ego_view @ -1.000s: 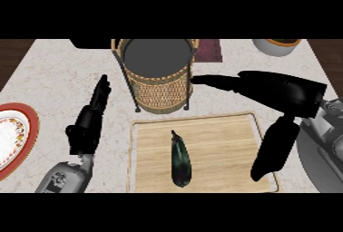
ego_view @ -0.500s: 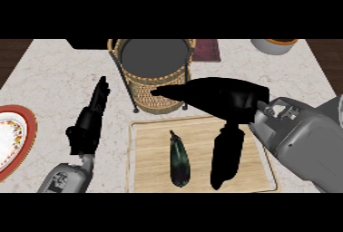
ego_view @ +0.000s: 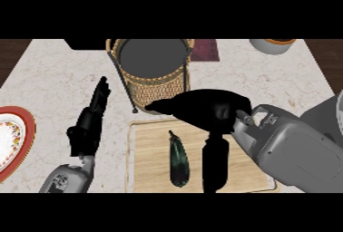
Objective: Pick the eggplant from the tray and place it in the tiered basket
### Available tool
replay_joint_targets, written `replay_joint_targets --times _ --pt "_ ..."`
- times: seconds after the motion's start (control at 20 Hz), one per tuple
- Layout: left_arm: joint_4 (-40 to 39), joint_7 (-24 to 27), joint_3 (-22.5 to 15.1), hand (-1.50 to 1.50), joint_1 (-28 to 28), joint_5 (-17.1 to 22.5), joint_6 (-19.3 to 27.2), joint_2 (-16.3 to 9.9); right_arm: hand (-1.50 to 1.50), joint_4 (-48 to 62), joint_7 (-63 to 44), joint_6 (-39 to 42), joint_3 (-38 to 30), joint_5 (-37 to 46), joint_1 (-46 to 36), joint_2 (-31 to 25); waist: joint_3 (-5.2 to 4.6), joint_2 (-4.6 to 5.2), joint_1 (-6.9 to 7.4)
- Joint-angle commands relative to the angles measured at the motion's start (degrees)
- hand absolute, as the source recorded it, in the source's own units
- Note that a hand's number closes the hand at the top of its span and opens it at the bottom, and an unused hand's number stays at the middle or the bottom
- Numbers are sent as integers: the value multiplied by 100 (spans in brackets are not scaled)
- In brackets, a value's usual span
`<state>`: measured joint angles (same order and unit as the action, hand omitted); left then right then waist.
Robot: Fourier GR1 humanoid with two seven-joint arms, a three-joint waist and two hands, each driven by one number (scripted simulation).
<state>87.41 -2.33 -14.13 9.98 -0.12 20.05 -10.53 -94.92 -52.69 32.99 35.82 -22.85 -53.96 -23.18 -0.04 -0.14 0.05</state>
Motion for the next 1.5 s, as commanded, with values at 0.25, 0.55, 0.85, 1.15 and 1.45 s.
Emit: replay_joint_targets --times 0.25,0.55,0.85,1.15,1.45 --pt "105 -83 67 0 -33 -88 -106 47 -150 458 -147 685 113 571 -53 -30 2 16 52" --pt "57 105 240 0 -109 -79 -232 -2 -150 -428 -332 632 428 970 506 -234 3 -1 -19" --pt "120 -35 267 0 -154 -73 -320 87 -150 -166 58 1040 396 1288 158 276 2 6 23" --pt "20 209 383 0 -186 -123 -437 152 -150 -292 473 1297 260 2330 709 247 2 6 -6" --pt "-69 177 348 0 -150 -345 -325 328 -150 457 1225 1312 108 3332 1114 221 4 18 8"
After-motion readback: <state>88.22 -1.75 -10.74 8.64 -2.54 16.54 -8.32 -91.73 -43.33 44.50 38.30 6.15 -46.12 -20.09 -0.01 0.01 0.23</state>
